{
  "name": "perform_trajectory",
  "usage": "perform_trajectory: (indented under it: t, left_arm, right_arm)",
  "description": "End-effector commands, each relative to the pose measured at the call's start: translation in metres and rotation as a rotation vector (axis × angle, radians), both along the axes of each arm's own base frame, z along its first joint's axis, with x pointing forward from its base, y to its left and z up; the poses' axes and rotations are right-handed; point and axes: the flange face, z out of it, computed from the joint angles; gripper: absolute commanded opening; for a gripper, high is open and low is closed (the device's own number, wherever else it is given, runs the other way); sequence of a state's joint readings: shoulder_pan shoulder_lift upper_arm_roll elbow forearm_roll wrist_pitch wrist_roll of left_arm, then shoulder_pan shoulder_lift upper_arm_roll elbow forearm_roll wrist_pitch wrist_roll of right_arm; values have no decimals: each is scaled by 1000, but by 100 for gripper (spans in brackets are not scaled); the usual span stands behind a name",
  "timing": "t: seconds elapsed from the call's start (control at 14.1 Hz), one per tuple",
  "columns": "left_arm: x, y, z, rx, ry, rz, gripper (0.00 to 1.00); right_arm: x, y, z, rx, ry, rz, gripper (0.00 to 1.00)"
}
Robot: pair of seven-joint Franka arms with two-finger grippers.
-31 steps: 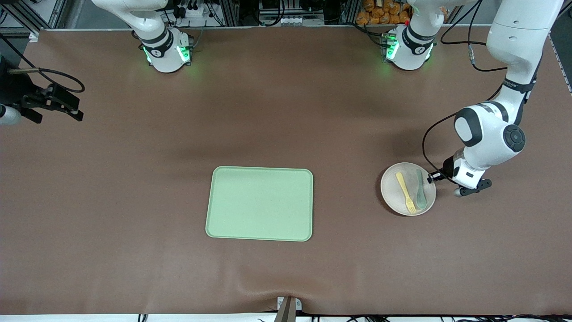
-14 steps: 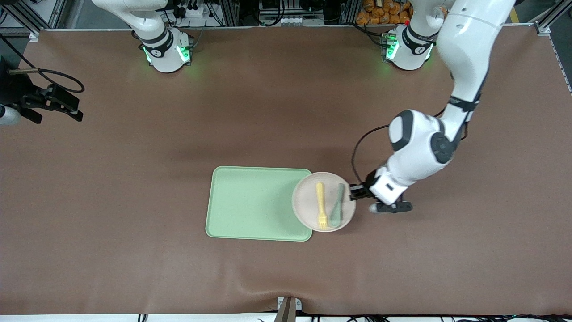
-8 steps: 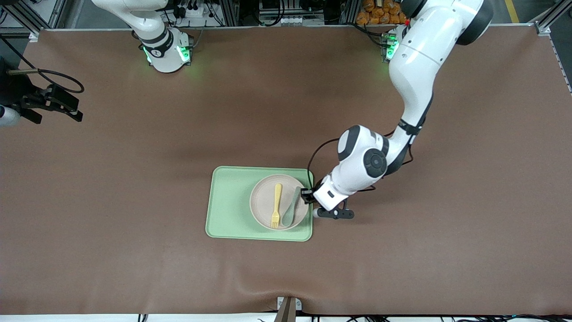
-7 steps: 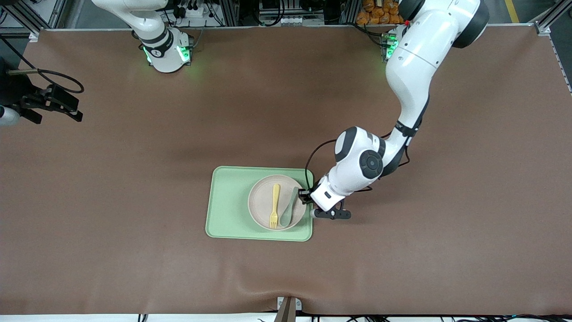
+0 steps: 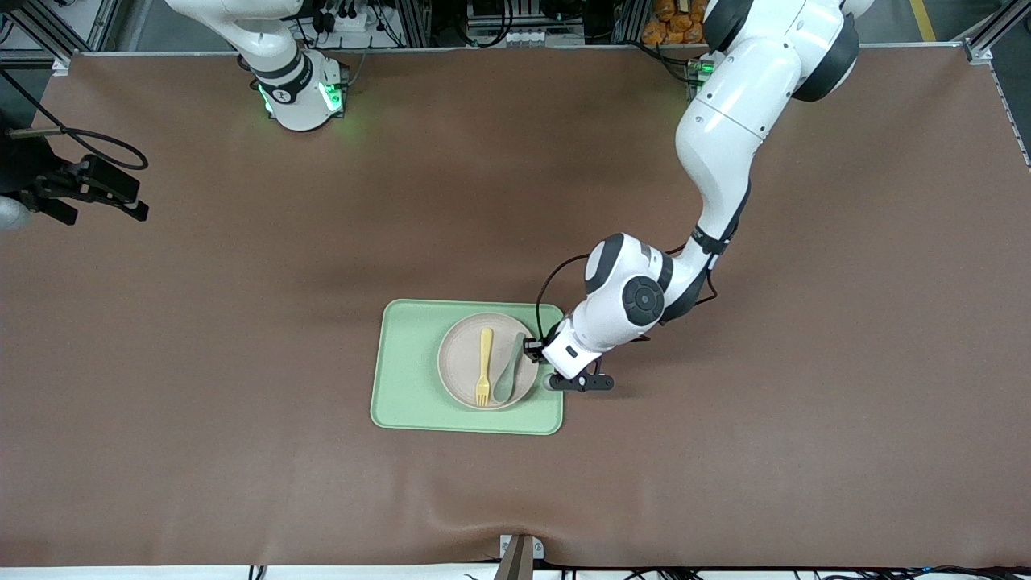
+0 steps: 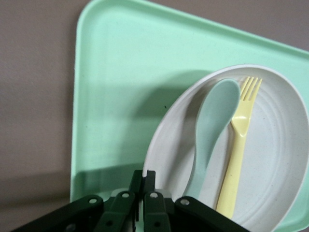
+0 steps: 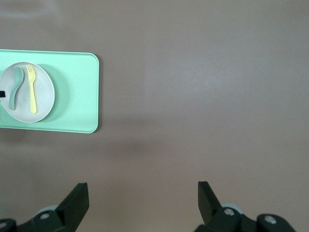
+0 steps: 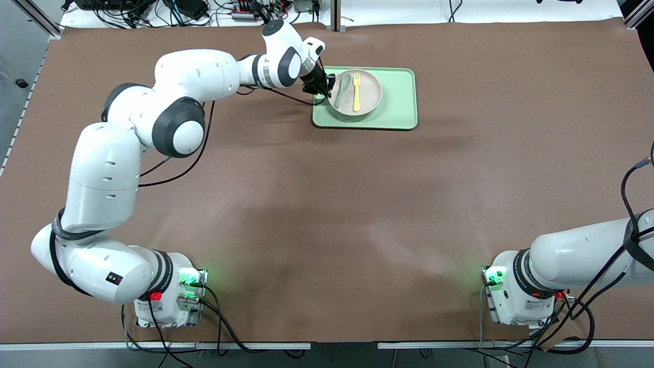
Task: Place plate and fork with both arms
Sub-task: 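Release the plate and withdraw the left gripper from the tray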
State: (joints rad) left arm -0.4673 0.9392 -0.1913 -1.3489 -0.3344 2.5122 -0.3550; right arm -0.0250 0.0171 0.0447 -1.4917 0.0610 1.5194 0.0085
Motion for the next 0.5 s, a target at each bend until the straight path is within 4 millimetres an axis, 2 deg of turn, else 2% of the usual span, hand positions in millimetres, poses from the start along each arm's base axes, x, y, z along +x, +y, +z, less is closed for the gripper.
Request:
perform_trajectory:
  t: [0.0, 0.07, 0.14, 0.28, 0.43]
  left_arm:
    - [1, -10, 0, 16, -12, -1, 0]
    - [0, -10, -2, 19, -9, -1, 93]
    - [0, -10, 0, 20, -12, -1, 100]
    - [10, -1, 16, 35, -47, 2, 100]
    - [21, 11, 58, 80, -110, -30, 100]
  right_arm:
    - [3, -5, 3, 21, -4, 7, 100]
    - [3, -4, 2, 21, -3, 9, 100]
    - [3, -4, 3, 21, -4, 9, 100]
    - [3, -3, 3, 21, -4, 12, 100]
    - [4, -3, 1, 23, -2, 18, 100]
